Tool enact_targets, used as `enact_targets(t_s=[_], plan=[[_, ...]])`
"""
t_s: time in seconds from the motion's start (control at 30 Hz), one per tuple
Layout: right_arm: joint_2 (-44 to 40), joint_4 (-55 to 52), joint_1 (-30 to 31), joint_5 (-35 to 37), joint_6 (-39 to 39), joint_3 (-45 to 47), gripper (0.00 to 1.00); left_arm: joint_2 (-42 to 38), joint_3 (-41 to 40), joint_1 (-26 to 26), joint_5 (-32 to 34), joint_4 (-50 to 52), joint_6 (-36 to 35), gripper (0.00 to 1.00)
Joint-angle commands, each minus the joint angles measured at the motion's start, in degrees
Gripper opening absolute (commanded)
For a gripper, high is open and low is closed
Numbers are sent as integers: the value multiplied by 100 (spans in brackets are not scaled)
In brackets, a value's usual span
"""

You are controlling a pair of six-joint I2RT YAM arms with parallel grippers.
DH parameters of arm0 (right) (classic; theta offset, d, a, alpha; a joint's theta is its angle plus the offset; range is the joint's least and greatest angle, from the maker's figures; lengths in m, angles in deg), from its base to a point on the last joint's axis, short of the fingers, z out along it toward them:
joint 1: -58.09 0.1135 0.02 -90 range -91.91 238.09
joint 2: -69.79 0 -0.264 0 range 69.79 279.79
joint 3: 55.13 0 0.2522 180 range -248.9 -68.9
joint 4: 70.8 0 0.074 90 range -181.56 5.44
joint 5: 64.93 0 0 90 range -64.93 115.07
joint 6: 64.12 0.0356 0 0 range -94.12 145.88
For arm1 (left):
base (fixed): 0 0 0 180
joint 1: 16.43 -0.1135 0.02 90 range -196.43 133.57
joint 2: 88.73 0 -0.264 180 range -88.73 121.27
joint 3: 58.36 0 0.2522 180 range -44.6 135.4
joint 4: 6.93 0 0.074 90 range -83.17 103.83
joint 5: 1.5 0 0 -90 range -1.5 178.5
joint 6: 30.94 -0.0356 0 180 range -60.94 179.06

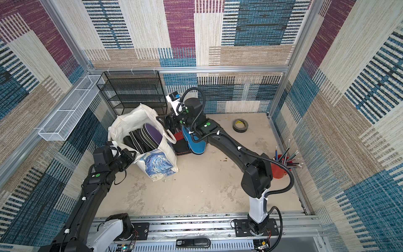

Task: Remove the ping pong set from the canvas bag
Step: Pick up the ping pong set from the canvas bag.

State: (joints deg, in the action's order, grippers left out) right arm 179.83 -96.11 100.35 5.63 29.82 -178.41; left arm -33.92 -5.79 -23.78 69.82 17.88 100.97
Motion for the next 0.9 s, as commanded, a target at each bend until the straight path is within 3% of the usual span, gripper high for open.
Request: enact_targets(t_s=[0.0,0.4,0.53,0.63,0.87], plan=[[385,-811,317,-21,-505,-566,100,112,-49,-4,-321,-784,206,0],[2676,-2456,773,-32,-549,-3742,91,155,-96,-7,-623,-1252,235,0],[2934,-2310,759,167,-391,-3753,83,130,-153,-1,-703,-1269,244,0],[3015,-2190,693,353,-223,-3667,71,89,-198,-5,-690,-1205,226,0],[3119,-2123,529,1006,-90,-3460,62,-34,-377,0,-656,-1136,189,0]])
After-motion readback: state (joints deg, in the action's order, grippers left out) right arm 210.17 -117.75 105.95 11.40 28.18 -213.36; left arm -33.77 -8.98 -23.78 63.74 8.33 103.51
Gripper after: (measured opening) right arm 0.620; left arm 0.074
